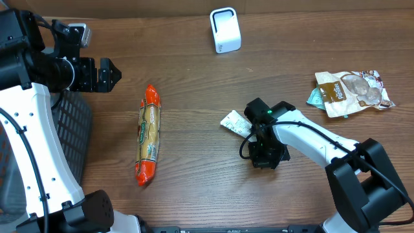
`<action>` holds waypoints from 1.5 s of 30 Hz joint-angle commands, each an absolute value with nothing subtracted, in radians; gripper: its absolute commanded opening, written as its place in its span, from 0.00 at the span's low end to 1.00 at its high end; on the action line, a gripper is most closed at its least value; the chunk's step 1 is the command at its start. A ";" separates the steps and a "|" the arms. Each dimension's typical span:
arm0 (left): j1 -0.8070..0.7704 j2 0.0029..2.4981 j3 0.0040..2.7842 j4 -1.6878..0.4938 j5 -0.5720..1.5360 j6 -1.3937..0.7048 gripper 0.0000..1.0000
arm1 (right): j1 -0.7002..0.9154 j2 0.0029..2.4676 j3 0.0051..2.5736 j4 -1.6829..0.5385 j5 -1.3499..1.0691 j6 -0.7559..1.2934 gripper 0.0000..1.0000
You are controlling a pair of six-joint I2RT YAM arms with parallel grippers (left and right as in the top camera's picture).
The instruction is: Scan the item barcode
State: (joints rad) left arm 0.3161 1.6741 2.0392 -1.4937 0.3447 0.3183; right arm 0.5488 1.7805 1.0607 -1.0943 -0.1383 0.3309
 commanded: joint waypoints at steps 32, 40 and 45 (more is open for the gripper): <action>0.314 1.676 2.044 -1.491 0.356 0.340 0.99 | 0.050 1.779 1.127 -0.579 -0.655 0.250 0.40; 0.314 1.676 2.044 -1.491 0.356 0.340 0.99 | 0.159 1.779 1.092 -0.709 -0.584 0.384 0.68; 0.314 1.676 2.044 -1.491 0.356 0.340 1.00 | 0.243 1.779 1.008 -0.561 -0.500 0.542 0.65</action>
